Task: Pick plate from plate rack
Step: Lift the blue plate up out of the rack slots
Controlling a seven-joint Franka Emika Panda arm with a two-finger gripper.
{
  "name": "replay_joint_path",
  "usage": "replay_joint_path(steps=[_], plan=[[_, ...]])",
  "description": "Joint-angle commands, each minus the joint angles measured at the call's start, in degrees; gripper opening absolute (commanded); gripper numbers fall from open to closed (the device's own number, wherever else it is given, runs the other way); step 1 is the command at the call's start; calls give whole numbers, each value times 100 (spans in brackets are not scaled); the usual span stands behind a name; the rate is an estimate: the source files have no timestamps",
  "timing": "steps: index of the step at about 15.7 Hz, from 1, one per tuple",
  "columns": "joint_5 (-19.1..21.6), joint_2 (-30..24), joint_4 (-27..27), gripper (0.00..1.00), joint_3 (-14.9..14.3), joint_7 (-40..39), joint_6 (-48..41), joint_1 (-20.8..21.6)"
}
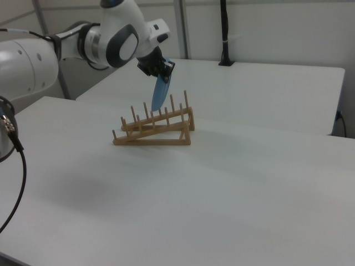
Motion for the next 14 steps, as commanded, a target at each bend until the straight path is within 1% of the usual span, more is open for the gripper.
replay_joint_path(steps=[1,5,8,9,11,14], plan=[[-22,-427,-58,0,-47,114,-616,-61],[56,-840,-102,0,-38,-237,-1318,-280],[381,-1182,-128,0,-55,-913,-2135,-508],[495,-1314,-181,0,-90,-1133,-2477,-587],[532,-1604,-408,0,-108,-1520,-3119,-745],[671,-1877,-664,0,-117,-1881,-3745,-930]])
